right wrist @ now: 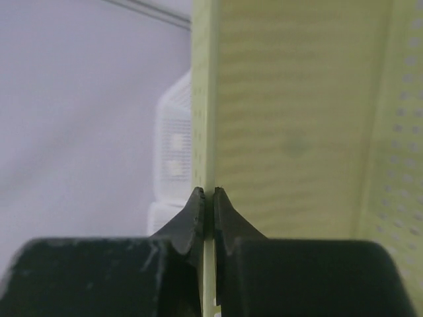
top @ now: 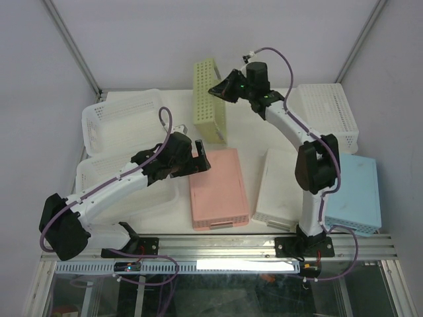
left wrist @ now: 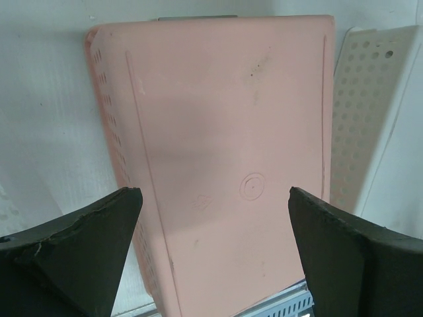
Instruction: Turn the large container upside down
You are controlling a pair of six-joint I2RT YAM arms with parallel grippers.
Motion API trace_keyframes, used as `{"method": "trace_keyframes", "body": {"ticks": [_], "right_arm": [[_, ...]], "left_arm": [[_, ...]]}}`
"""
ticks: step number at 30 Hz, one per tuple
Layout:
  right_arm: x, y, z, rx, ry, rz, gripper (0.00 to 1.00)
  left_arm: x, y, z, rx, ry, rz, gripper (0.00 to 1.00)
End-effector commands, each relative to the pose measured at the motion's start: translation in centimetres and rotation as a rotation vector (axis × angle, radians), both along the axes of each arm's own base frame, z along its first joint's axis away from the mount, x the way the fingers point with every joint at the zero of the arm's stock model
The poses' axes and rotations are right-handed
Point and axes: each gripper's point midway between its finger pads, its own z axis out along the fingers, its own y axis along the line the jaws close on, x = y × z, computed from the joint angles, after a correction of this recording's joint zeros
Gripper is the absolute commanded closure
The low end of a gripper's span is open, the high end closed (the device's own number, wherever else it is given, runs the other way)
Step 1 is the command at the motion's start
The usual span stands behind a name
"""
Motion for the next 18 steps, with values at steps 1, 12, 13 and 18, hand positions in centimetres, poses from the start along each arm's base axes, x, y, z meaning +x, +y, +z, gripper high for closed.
{"method": "trace_keyframes", "body": {"ticks": [1, 12, 13, 18], "right_arm": [[-2.5, -0.7, 9.9, 0.522, -0.172, 0.262, 1.0], [-1.8, -3.6, 6.2, 0.825, -0.044, 0.336, 1.0], [-1.5, -3.7, 5.4, 0.8, -0.027, 0.318, 1.0], [0.0, -5.3, 0.5, 0.671, 0.1, 0.22, 1.0]], "left_arm": [[-0.1, -1.2, 2.9, -0.098, -0.073, -0.016, 0.01], [-0.1, -1.3, 3.5, -0.11, -0.083, -0.02, 0.01], [-0.1, -1.3, 3.6, -0.112, -0.085, -0.018, 0.01], [-0.1, -1.3, 3.6, -0.111, -0.087, -0.021, 0.01]]}}
